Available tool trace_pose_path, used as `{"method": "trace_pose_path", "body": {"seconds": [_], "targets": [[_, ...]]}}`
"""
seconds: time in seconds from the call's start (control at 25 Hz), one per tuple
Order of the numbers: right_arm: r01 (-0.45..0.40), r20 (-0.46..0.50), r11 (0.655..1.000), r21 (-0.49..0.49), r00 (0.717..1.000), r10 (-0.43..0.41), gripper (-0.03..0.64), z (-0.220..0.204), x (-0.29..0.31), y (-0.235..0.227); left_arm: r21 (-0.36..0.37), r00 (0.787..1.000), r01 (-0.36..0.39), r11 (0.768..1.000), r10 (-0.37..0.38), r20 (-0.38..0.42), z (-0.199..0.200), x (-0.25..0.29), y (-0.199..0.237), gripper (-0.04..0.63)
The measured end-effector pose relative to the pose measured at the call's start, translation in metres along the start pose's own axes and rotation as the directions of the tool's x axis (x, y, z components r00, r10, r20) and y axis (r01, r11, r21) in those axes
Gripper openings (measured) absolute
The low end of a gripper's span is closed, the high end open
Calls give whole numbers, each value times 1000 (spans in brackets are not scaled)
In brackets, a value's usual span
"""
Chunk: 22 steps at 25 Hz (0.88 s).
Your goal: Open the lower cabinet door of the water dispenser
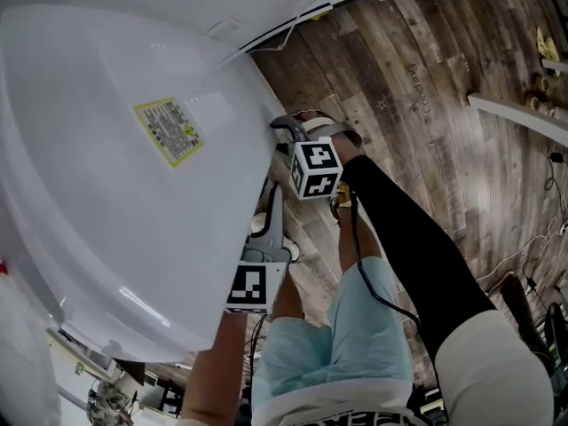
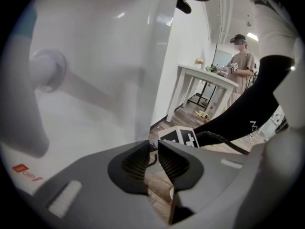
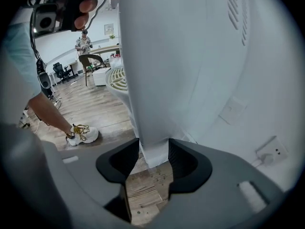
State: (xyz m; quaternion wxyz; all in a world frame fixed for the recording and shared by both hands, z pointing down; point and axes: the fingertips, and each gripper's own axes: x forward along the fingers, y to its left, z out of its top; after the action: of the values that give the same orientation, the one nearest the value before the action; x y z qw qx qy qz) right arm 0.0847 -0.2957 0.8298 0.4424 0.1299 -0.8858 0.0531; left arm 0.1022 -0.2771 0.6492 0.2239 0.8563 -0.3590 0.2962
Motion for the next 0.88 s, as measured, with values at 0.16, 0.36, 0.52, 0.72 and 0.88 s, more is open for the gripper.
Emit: {"method": "trace_pose_path", "body": {"seconds": [0.16, 0.36, 0.52, 0.72, 0.88], "targets": [[-10, 3, 1000, 0, 1000, 10, 172, 0, 0, 0, -5, 1000, -1, 1000, 1, 0, -1, 0, 1, 75], [2, 2, 1000, 7, 1000, -2, 172, 1, 0, -1, -42, 999, 42, 998, -40, 31, -5, 3, -11, 75], [0, 4, 1000, 6, 1000, 0, 172, 2, 0, -1, -313, 1000, -12, 950, 6, -19, 0, 2, -20, 75], [-11, 1, 1000, -1, 1000, 11, 172, 0, 0, -1, -107, 1000, 18, 994, -16, 21, -1, 5, -13, 75], [-19, -4, 1000, -9, 1000, 19, 172, 0, 1, 0, 10, 998, 18, 1000, -18, 52, 1, 5, -8, 75]]}}
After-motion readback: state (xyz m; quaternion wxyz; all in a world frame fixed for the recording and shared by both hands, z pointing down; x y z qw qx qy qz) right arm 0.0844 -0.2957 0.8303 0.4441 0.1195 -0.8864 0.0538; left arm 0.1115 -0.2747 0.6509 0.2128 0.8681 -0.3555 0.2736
